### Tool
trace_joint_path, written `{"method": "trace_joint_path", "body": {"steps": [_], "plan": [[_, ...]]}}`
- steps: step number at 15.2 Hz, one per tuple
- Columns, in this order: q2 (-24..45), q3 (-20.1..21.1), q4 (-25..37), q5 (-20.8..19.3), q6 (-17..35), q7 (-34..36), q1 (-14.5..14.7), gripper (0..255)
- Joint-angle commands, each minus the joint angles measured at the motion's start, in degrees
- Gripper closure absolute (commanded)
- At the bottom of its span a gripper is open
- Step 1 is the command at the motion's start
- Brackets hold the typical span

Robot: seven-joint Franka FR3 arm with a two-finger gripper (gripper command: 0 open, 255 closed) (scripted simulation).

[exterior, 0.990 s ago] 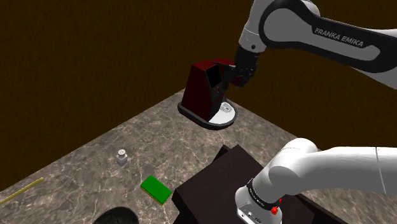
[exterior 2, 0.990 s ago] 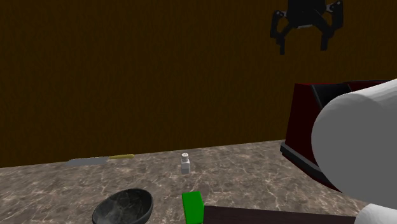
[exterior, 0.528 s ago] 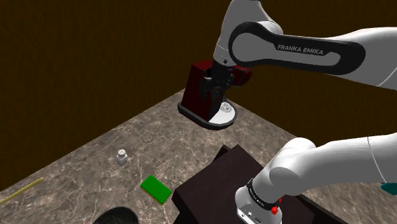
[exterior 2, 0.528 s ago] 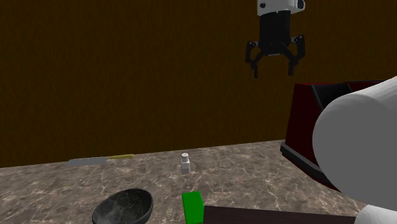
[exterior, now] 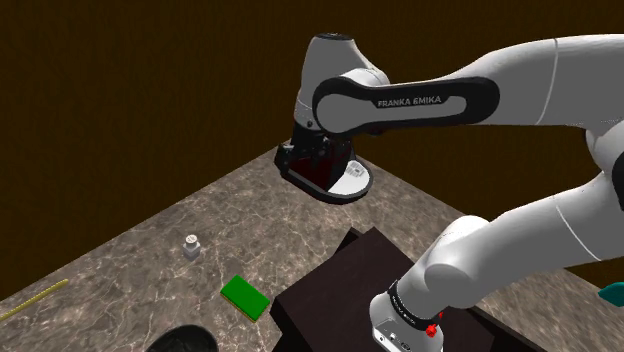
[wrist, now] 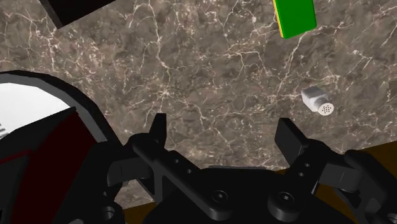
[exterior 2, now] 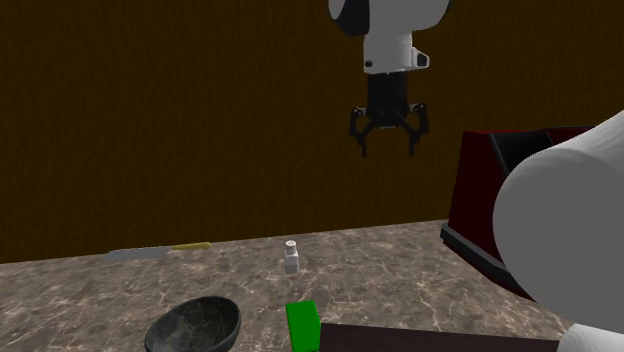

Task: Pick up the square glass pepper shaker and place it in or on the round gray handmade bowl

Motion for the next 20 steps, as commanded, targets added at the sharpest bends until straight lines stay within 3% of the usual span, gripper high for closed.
{"method": "trace_joint_path", "body": {"steps": [1, 11, 20], "plan": [[4.06, 1.22, 0.86, -0.3, 3.09, 1.58, 0.13, 0], [25.07, 6.12, 8.74, -6.16, 14.65, 11.85, 1.83, 0], [45.06, 5.51, 22.0, -14.36, 19.44, 20.82, 7.13, 0]]}}
